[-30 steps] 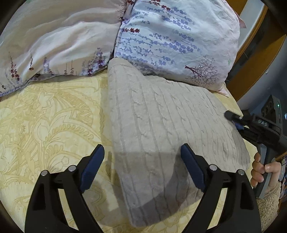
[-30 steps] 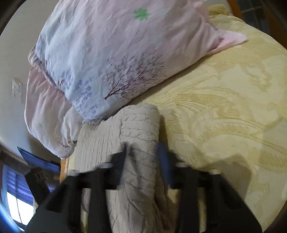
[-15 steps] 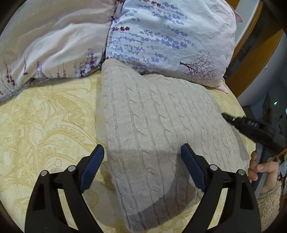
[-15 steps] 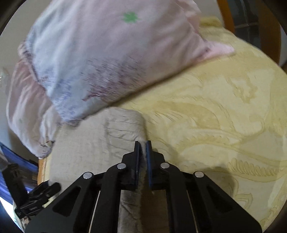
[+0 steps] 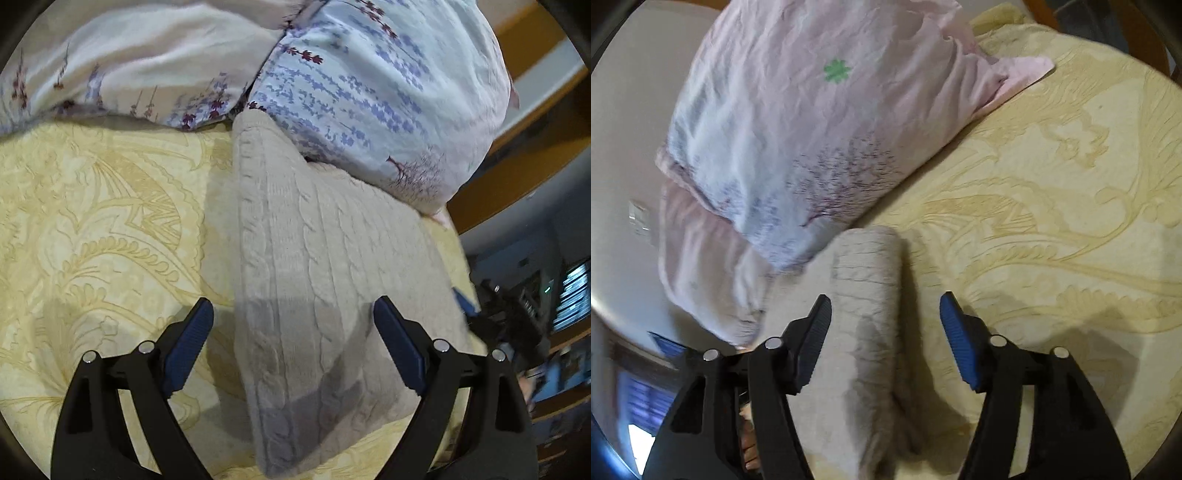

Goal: Fold small clothes

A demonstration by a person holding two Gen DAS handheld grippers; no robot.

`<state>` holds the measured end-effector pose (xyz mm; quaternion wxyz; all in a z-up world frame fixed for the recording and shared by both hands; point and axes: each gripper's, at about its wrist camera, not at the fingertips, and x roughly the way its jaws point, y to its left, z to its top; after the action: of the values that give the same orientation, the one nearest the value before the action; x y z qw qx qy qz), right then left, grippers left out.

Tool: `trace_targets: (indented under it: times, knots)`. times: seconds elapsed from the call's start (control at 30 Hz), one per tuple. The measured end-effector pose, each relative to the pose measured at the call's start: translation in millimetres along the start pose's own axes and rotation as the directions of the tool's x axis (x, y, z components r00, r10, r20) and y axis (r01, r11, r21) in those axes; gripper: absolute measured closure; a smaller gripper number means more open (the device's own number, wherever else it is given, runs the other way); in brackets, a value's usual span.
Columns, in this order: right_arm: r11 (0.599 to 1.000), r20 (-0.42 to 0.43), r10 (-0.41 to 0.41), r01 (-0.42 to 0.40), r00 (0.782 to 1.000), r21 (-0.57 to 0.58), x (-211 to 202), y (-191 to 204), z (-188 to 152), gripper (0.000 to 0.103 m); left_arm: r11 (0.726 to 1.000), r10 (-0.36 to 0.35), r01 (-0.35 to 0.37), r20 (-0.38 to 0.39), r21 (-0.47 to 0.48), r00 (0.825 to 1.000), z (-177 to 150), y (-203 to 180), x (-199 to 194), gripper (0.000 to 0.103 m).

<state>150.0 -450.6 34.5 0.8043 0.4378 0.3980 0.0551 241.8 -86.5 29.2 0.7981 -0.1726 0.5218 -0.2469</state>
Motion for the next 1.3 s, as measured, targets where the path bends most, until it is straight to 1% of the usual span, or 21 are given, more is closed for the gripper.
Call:
trace_targets:
  times: [0.07,0.1,0.2,0.33,0.37,0.43,0.5,0.53,0.57,0.63,0.67,0.7,0.77,0.8,0.87,0.93,1.03,1.13,1.3]
  knots:
    - [0.999,-0.022,0.032,-0.032,0.999,0.016,2.1,-0.6,-0.1,0.038,1.0,-0.018,0.018,-0.002,-0.015,1.0,3.7,2.3,1.4,0.015]
    - [0.999,-0.046,0.043,-0.042,0.998,0.015,4.9,-0.8,0.6,0.036,1.0,-0.021,0.021,-0.004,-0.018,1.0,5.5,2.9,2.7,0.015]
    - [0.999,-0.1,0.034,-0.033,0.994,0.003,17.7,3.9,-1.9,0.035,0.998,-0.046,0.045,-0.019,-0.047,0.999,9.3,5.5,10.0,0.015]
    - [1.0,-0.145,0.025,-0.027,0.989,-0.013,27.6,5.8,-5.1,0.035,0.994,-0.074,0.071,-0.036,-0.084,0.997,12.8,10.0,21.1,0.016]
    - [0.999,-0.16,0.025,-0.029,0.987,-0.02,28.5,5.4,-6.2,0.035,0.993,-0.081,0.079,-0.025,-0.084,0.996,13.5,9.8,21.8,0.016]
    - [0.999,-0.181,0.018,-0.024,0.983,-0.031,32.7,4.8,-8.9,0.035,0.992,-0.098,0.095,-0.028,-0.088,0.995,15.0,9.2,24.7,0.016]
    - [0.999,-0.203,0.03,-0.039,0.979,-0.039,39.1,5.5,-12.5,0.035,0.984,-0.148,0.143,-0.038,-0.11,0.988,14.1,9.4,28.1,0.02]
    - [0.997,-0.211,0.042,-0.053,0.977,-0.047,41.2,7.5,-15.0,0.035,0.981,-0.16,0.154,-0.044,-0.117,0.986,14.4,8.5,31.5,0.021]
    - [0.997,-0.22,0.045,-0.059,0.974,-0.059,43.3,10.0,-16.2,0.036,0.982,-0.155,0.15,-0.036,-0.117,0.987,14.3,8.0,31.8,0.022]
    - [0.994,-0.247,0.064,-0.084,0.967,-0.072,48.7,14.8,-21.8,0.04,0.984,-0.148,0.143,-0.039,-0.108,0.988,13.7,6.3,33.2,0.026]
    - [0.993,-0.249,0.058,-0.082,0.967,-0.086,49.3,16.6,-23.7,0.046,0.984,-0.144,0.14,-0.036,-0.107,0.989,12.7,6.0,33.2,0.029]
    - [0.991,-0.251,0.051,-0.081,0.967,-0.109,50.2,19.4,-25.9,0.056,0.984,-0.145,0.141,-0.032,-0.107,0.989,12.2,6.4,33.0,0.031]
    - [0.99,-0.261,0.064,-0.093,0.963,-0.103,52.2,19.3,-28.2,0.064,0.982,-0.158,0.155,-0.02,-0.109,0.987,10.6,8.5,29.9,0.041]
    - [0.99,-0.262,0.078,-0.106,0.962,-0.094,52.9,19.2,-28.5,0.067,0.981,-0.161,0.158,-0.018,-0.11,0.987,10.5,10.0,28.0,0.043]
    - [0.989,-0.257,0.092,-0.118,0.962,-0.087,51.6,19.4,-29.9,0.069,0.98,-0.171,0.168,-0.013,-0.11,0.985,10.1,11.8,25.6,0.052]
    - [0.987,-0.243,0.098,-0.125,0.965,-0.098,48.6,23.8,-31.9,0.07,0.98,-0.175,0.173,-0.005,-0.101,0.985,9.5,14.4,20.1,0.057]
    - [0.983,-0.221,0.108,-0.138,0.969,-0.124,42.9,35.1,-34.5,0.072,0.979,-0.187,0.187,0.007,-0.086,0.982,9.8,13.6,11.8,0.063]
    - [0.971,-0.201,0.106,-0.145,0.974,-0.192,38.4,60.3,-41.4,0.073,0.98,-0.193,0.194,0.015,-0.052,0.981,8.8,14.3,-4.5,0.064]
    - [0.943,-0.215,0.11,-0.17,0.971,-0.285,49.0,97.8,-61.2,0.074,0.986,-0.166,0.167,0.067,-0.011,0.984,7.5,31.3,-53.6,0.064]
